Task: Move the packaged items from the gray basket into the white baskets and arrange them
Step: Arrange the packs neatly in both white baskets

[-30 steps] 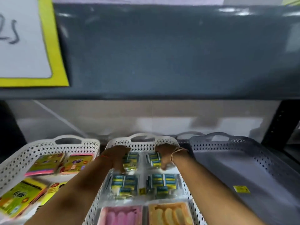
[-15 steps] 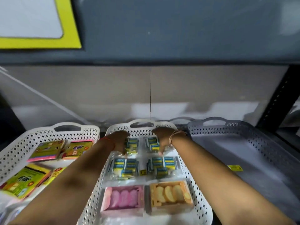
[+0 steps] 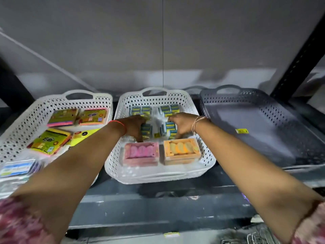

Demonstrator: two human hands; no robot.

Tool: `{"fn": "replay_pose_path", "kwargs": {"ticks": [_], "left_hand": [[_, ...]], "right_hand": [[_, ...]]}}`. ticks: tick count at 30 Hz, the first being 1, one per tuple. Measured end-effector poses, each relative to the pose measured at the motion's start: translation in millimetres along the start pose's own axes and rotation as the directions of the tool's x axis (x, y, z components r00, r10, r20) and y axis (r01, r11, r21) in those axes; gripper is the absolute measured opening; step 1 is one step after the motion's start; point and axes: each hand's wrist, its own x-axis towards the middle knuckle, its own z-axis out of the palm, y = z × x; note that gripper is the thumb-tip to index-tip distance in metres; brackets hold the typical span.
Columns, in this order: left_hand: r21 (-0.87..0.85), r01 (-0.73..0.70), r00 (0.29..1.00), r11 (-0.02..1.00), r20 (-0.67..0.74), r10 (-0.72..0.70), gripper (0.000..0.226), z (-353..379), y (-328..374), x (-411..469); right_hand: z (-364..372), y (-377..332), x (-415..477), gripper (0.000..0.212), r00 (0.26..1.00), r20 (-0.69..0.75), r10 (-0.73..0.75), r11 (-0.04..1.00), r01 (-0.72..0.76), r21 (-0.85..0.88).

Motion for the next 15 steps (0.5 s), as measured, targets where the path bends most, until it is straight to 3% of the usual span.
{"fn": "replay_pose_path", "kwargs": {"ticks": [3, 8, 12, 15], "left_hand": [[-0.027, -0.017, 0.999, 1.000, -0.051, 0.015, 0.058, 3.6, -3.0, -1.2], [-0.017, 0.002, 0.998, 1.000, -0.059, -0.003, 0.064, 3.8, 0.3, -3.4], [-0.134, -0.026, 0.979, 0.991, -0.204, -0.002, 0.075, -9.2, 6.9, -31.7], [-0.166, -0.103, 0.987, 0.981, -0.142, 0.080, 0.083, -2.1, 19.2, -62.1]], "right_hand": [[-1.5, 1.8, -0.3, 0.082, 1.000, -0.023, 0.017, 0.999, -0.016, 0.036], [-2.2, -2.3, -3.4, 0.086, 0.999, -0.008, 0.039, 0.998, -0.039, 0.057], [-15.7, -11.4, -33.8, 0.090, 0.994, -0.107, 0.009, 0.986, 0.009, 0.169], [-14.1, -19.1, -66.1, 0.095, 0.999, 0.011, -0.041, 0.962, 0.037, 0.270]]}}
